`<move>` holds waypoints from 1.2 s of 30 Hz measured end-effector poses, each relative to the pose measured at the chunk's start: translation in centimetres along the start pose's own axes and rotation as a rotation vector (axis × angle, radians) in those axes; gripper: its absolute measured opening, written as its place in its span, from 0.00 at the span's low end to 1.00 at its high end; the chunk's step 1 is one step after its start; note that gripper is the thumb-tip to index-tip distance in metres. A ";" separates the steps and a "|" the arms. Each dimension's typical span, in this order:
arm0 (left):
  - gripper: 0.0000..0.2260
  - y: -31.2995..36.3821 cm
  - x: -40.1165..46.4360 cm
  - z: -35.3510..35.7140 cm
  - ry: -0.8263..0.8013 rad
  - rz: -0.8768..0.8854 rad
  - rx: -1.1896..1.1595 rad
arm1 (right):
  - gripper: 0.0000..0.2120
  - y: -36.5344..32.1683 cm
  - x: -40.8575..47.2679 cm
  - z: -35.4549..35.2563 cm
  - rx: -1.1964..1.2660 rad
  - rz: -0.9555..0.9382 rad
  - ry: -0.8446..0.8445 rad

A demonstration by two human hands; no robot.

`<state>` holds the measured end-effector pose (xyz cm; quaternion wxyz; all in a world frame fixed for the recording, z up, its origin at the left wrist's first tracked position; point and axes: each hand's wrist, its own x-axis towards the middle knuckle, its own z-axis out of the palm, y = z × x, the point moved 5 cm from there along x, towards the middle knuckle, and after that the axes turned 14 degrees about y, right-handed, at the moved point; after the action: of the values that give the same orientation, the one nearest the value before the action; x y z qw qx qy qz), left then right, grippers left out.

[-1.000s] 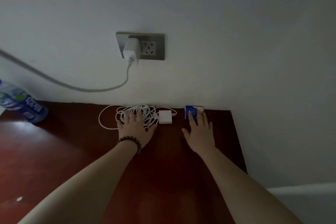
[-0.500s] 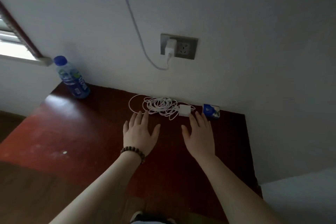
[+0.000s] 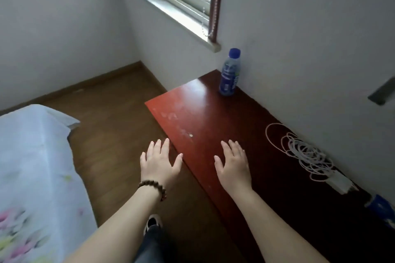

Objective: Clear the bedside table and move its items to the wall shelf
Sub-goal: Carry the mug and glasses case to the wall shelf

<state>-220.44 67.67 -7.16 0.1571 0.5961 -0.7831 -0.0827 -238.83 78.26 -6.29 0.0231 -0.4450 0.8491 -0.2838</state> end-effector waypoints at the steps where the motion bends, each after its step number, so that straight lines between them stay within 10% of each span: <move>1: 0.31 -1.6 0.3 -0.5 0.009 -0.043 -0.002 | 0.25 -1.4 0.4 1.0 0.012 -0.029 -0.015; 13: 0.30 -24.0 8.4 -4.0 0.127 -0.517 -0.024 | 0.23 -22.9 6.8 18.0 0.080 -0.331 -0.174; 36: 0.29 -49.1 43.2 -3.9 0.180 -0.649 -0.008 | 0.19 -50.9 33.0 44.6 0.109 -0.458 -0.234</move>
<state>-184.94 12.87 -12.72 0.1932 0.8187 -0.5350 -0.0784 -207.89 9.75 -11.04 0.0800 -0.6534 0.7013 -0.2735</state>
